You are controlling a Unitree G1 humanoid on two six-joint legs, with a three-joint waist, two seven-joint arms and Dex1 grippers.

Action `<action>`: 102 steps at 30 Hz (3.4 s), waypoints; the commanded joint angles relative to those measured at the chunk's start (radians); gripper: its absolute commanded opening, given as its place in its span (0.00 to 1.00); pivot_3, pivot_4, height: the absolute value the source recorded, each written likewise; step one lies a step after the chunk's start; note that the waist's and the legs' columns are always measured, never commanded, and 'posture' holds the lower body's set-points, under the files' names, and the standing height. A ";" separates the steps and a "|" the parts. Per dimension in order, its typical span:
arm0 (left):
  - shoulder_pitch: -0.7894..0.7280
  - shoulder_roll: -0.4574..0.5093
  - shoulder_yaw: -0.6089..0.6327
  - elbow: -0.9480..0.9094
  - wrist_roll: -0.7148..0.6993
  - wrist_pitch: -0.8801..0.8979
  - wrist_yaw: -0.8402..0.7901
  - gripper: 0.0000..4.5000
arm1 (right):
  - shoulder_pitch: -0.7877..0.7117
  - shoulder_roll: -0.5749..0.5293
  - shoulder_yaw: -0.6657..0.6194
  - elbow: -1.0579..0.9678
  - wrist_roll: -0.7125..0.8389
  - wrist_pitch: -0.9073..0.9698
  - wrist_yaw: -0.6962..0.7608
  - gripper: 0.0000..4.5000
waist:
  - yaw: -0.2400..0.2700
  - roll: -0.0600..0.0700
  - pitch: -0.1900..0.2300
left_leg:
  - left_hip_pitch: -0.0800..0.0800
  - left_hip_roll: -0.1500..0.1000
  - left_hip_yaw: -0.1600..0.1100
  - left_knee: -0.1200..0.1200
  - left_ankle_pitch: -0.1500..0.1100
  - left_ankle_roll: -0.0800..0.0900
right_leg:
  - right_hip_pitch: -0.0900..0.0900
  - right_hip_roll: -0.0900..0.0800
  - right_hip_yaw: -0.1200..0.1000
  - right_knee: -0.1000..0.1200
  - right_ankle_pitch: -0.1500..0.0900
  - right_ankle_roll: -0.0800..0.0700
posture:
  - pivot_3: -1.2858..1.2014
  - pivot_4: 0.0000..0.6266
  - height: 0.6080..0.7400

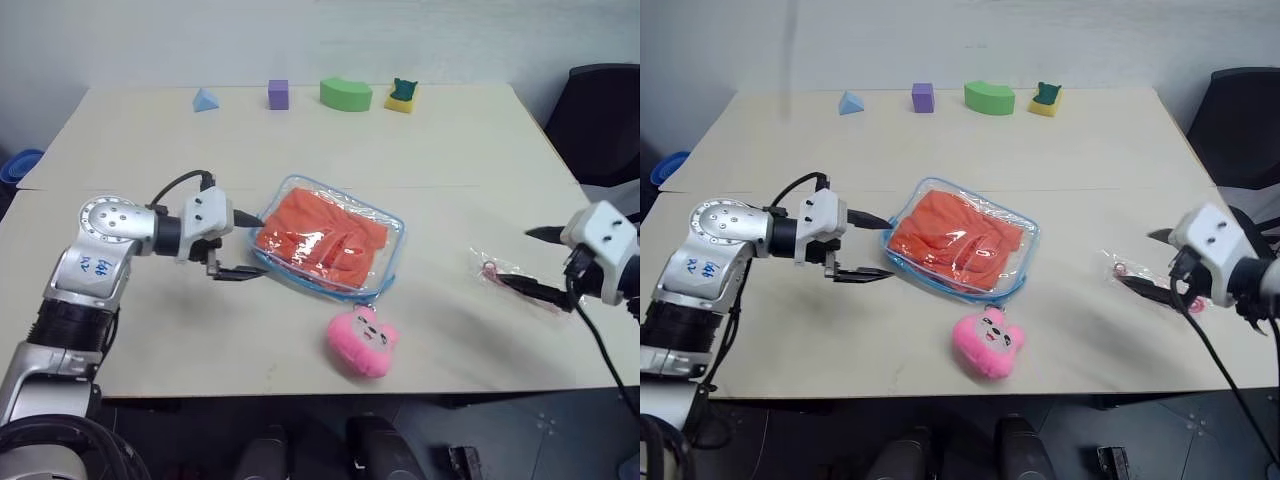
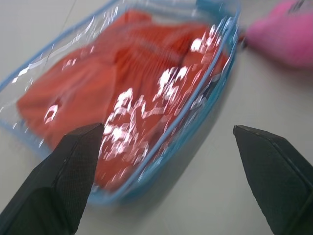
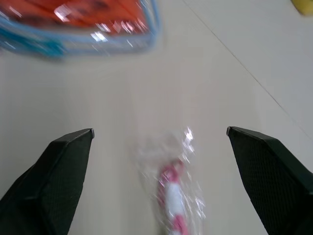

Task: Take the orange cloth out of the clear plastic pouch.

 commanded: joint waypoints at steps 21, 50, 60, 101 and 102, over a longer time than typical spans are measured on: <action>-0.157 -0.166 -0.029 0.417 0.193 -0.433 0.088 0.41 | -0.111 0.000 0.122 -0.299 0.392 0.221 -0.076 1.00 | 0.025 -0.002 0.001 | -0.008 -0.001 -0.001 0.007 -0.002 0.003 | -0.004 -0.002 -0.002 -0.001 0.001 0.003 | 0.52 0.24 1.00; 0.382 -0.090 0.040 -0.710 0.180 0.582 0.331 0.15 | -0.013 -0.020 0.253 -0.267 0.150 0.080 -0.094 1.00 | 0.024 -0.002 0.001 | -0.006 0.000 -0.002 0.007 -0.005 0.008 | -0.001 -0.002 -0.001 -0.001 0.001 0.003 | 0.52 0.24 1.00; 0.371 -0.003 0.289 -0.745 -0.177 0.615 0.111 0.62 | -0.030 -0.028 0.281 -0.213 0.110 0.045 -0.065 1.00 | 0.023 -0.002 0.001 | -0.006 0.000 -0.002 0.006 -0.005 0.007 | -0.001 -0.003 -0.002 -0.002 0.001 0.003 | 0.52 0.24 1.00; 0.056 -0.305 -0.281 -0.327 0.115 -0.002 -0.097 0.00 | -0.370 0.239 0.665 0.316 -0.502 -0.625 -0.099 0.71 | 0.022 -0.002 0.001 | -0.005 -0.001 0.000 0.008 -0.002 0.003 | -0.002 -0.002 0.000 -0.001 0.002 0.003 | 0.52 0.24 1.00; 0.059 -0.301 -0.279 -0.331 0.115 0.002 -0.094 0.00 | -0.376 0.247 0.664 0.335 -0.509 -0.643 -0.101 0.63 | 0.022 -0.002 0.001 | -0.005 -0.001 0.000 0.008 -0.002 0.003 | -0.002 -0.002 0.000 -0.001 0.002 0.003 | 0.52 0.24 1.00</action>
